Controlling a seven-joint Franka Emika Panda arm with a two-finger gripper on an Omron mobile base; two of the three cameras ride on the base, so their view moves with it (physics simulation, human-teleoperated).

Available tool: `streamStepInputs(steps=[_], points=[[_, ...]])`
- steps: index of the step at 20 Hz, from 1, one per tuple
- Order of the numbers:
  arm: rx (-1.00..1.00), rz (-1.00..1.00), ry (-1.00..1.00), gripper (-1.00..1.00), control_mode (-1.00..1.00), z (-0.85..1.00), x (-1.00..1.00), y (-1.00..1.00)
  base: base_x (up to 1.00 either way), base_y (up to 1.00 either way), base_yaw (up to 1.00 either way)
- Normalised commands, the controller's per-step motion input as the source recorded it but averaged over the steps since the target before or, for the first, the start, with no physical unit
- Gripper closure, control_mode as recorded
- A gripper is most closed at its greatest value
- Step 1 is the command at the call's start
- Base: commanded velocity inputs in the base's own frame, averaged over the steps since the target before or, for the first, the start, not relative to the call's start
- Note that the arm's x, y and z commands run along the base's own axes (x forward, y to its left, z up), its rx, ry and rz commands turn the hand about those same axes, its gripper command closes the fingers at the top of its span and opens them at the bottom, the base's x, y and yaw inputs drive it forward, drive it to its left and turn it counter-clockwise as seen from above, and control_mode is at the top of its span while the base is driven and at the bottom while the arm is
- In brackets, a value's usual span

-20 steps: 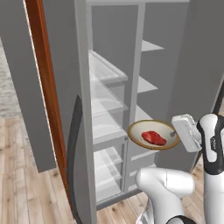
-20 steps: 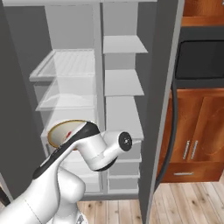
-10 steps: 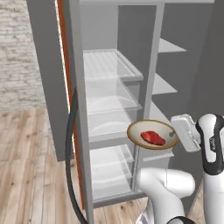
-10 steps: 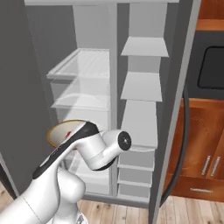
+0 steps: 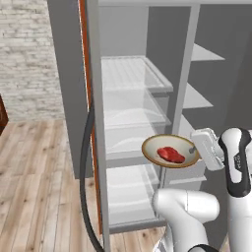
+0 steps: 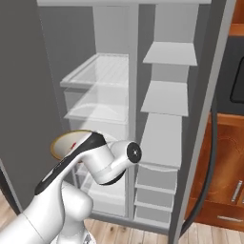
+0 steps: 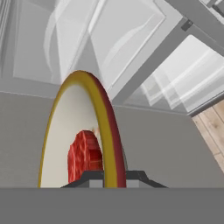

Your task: Place one of the steaks on the plate and the other in the bowl. Then place the bowl in the fridge.

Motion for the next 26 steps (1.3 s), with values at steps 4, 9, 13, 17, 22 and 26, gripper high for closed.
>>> streamStepInputs(steps=[4, 9, 13, 17, 22, 26], points=[[0.00, 0.00, 0.00, 1.00, 1.00, 0.00, 0.00, 0.00, 0.32, -0.20, 0.20], [0.00, 0.00, 0.00, 1.00, 1.00, 0.00, 0.00, 0.00, 0.04, -0.19, 0.15], [0.00, 0.00, 0.00, 1.00, 1.00, 0.00, 0.00, 0.00, 0.02, -0.03, 0.03], [0.00, 0.00, 0.00, 1.00, 1.00, 0.00, 0.00, 0.00, 0.01, -0.02, 0.00], [0.00, 0.00, 0.00, 1.00, 1.00, 0.00, 0.00, 0.00, 0.00, 0.00, 0.00], [-0.01, -0.05, -0.02, 1.00, -1.00, 0.11, -0.01, 0.01, 0.00, 0.00, 0.00]])
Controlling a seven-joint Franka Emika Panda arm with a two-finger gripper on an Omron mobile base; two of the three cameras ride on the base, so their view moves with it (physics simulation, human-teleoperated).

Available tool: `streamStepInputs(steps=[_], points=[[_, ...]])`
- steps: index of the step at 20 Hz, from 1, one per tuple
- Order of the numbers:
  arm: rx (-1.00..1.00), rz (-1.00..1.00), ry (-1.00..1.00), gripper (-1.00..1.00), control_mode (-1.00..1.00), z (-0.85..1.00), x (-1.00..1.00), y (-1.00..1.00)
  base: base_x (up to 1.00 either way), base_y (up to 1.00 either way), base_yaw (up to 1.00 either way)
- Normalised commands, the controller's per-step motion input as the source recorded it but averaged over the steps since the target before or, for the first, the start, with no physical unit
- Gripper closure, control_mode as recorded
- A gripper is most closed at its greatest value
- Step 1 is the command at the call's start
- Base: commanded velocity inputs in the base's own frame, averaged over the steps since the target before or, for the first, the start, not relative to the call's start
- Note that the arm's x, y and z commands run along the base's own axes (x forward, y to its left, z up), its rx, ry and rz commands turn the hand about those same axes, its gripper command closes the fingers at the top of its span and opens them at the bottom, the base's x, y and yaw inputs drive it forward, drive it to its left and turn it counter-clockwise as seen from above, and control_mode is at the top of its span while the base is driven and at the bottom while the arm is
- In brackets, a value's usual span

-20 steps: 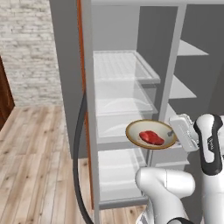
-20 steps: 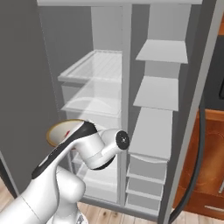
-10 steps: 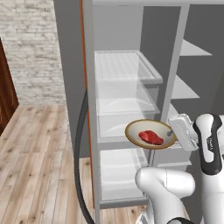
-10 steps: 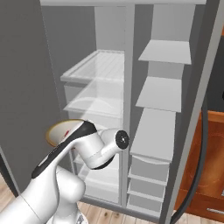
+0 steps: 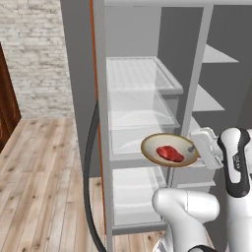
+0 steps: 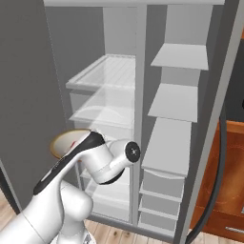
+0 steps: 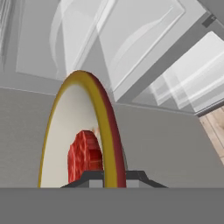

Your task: Place one of the steaks on the plate and the other in the bowl. Then place the bowl in the fridge.

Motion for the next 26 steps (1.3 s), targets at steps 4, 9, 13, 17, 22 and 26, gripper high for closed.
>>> streamStepInputs(steps=[4, 9, 13, 17, 22, 26], points=[[0.02, -0.43, -0.04, 1.00, -1.00, 0.55, -0.04, -0.04, 0.00, 0.00, 0.00], [0.01, -0.53, 0.04, 1.00, -1.00, 0.58, 0.14, 0.09, 0.00, 0.00, 0.00], [0.01, -0.44, 0.00, 1.00, -1.00, 0.54, 0.01, 0.03, 0.00, 0.00, 0.00], [0.00, -0.34, 0.00, 1.00, -1.00, 0.69, 0.05, 0.00, 0.00, 0.00, 0.00], [0.00, -0.16, -0.04, 1.00, -1.00, 0.87, 0.00, 0.00, 0.00, 0.00, 0.00], [0.00, -0.07, -0.10, 1.00, -1.00, 0.71, 0.00, 0.03, 0.00, 0.00, 0.00]])
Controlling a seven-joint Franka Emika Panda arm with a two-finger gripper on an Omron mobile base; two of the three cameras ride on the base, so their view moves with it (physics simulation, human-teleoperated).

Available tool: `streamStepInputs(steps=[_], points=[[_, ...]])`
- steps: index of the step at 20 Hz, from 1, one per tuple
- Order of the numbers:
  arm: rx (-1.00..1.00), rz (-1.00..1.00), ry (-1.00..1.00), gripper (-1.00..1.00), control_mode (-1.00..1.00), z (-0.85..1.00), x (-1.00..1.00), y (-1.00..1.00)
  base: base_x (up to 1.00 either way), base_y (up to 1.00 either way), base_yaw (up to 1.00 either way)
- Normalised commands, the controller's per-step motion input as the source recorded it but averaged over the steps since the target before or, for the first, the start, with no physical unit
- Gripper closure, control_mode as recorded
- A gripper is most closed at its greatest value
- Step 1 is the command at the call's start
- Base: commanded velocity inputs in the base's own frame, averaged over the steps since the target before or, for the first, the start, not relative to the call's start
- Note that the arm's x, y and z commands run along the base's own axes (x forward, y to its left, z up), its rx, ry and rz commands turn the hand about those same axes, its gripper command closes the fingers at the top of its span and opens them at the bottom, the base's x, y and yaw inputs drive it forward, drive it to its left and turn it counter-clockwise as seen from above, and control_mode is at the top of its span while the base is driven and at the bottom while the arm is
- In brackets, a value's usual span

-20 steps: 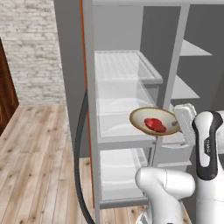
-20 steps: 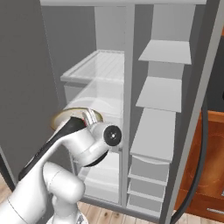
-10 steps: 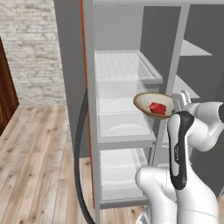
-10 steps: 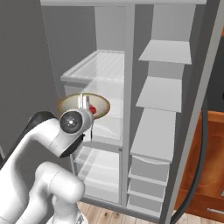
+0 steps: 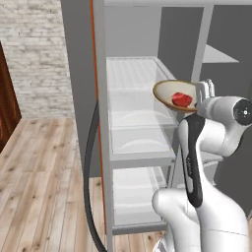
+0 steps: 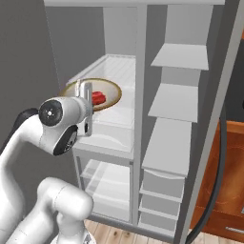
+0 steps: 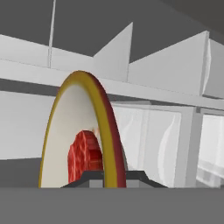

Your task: Place one of the steaks on the plate and the other in the bowl. Then place the bowl in the fridge.

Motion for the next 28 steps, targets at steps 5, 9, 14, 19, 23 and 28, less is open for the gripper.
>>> streamStepInputs(steps=[5, 9, 14, 19, 23, 28], points=[[-0.11, -0.01, 0.02, 1.00, -1.00, 0.42, 0.23, 0.08, 0.00, 0.00, 0.00], [-0.04, 0.00, 0.05, 1.00, -1.00, 0.05, 0.85, 0.15, 0.00, 0.00, 0.00], [0.00, 0.00, 0.01, 1.00, -1.00, 0.04, 1.00, 0.13, 0.00, 0.00, 0.00], [0.03, 0.00, 0.15, 1.00, -1.00, 0.31, 1.00, -0.07, 0.00, 0.00, 0.00], [0.01, 0.00, 0.14, 1.00, -1.00, 0.14, 0.96, -0.01, 0.00, 0.00, 0.00], [0.00, 0.00, -0.07, 1.00, -1.00, -0.11, 0.55, 0.00, 0.00, 0.00, 0.00]])
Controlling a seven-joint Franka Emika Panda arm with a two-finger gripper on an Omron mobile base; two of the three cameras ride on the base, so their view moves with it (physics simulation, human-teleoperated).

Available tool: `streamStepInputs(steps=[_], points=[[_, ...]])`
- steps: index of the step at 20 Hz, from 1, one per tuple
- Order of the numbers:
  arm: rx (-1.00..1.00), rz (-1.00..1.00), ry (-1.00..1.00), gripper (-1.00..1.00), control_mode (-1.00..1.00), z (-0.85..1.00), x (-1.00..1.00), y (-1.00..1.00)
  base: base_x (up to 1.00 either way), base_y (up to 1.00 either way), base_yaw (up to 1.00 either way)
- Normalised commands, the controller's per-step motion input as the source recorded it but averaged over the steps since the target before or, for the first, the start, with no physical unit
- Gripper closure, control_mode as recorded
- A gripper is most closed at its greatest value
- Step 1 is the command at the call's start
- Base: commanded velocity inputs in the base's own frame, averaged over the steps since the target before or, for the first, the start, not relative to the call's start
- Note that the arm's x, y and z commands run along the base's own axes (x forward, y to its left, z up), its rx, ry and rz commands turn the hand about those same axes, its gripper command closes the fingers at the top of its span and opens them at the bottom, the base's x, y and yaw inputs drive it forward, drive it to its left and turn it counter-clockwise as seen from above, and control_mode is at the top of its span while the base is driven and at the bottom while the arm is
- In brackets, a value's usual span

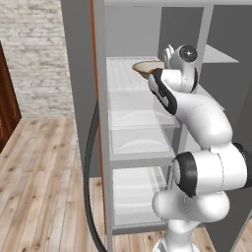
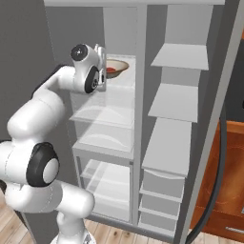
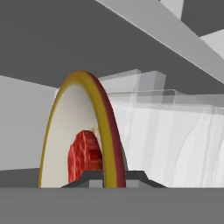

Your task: Place one of the steaks on the plate and the other in the bowl. Then place the bowl in the fridge.

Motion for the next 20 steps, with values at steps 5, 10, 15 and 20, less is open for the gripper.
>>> streamStepInputs(steps=[5, 10, 15, 20], points=[[0.00, 0.00, -0.10, 1.00, -1.00, -0.19, 0.48, 0.00, 0.00, 0.00, 0.00], [0.00, -0.02, 0.13, 1.00, -1.00, -0.13, 0.22, 0.00, 0.00, 0.00, 0.00], [-0.02, 0.00, 0.26, 1.00, -1.00, 0.07, 0.26, 0.02, 0.00, 0.00, 0.00], [0.00, 0.00, 0.08, 1.00, -1.00, 0.00, 0.15, 0.00, 0.00, 0.00, 0.00]])
